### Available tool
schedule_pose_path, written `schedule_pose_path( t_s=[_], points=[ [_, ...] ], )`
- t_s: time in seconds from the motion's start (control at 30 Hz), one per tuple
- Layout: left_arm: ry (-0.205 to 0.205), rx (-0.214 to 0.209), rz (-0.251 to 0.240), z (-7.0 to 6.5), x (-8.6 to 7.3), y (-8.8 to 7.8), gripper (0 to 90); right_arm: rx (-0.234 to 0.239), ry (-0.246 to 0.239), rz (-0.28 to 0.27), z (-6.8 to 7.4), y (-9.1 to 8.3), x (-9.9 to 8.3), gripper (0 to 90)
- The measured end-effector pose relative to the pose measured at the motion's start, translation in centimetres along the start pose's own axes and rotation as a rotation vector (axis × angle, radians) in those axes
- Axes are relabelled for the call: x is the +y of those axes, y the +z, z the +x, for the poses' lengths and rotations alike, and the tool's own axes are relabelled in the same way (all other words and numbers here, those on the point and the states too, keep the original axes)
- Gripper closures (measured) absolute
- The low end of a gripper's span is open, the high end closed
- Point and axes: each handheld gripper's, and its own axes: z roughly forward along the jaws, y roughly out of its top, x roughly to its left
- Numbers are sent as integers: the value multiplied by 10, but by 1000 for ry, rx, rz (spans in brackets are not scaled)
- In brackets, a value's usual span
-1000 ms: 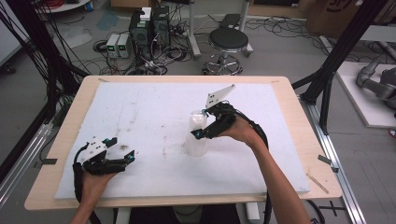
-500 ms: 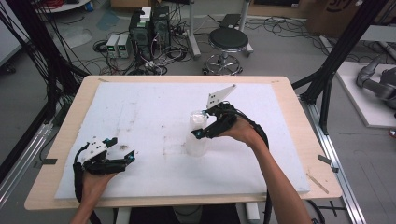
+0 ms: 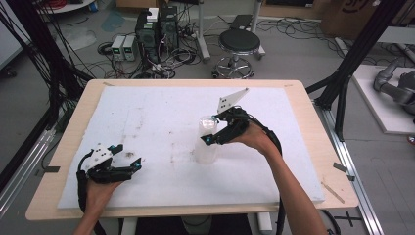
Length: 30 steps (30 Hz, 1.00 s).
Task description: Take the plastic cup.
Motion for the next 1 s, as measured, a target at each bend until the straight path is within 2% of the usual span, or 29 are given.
schedule_pose_path(
  t_s=[0.5, 0.8, 1.0],
  points=[
    [-5, -1, 0, 0, 0, 0, 120, -9, -7, -14, 1, -7, 7, 356],
    [0, -2, 1, 0, 0, 0, 120, -24, -25, -25, 3, -22, 25, 360],
    [1, -4, 7, 0, 0, 0, 120, -37, -31, -44, 4, -39, 42, 363]
  ],
)
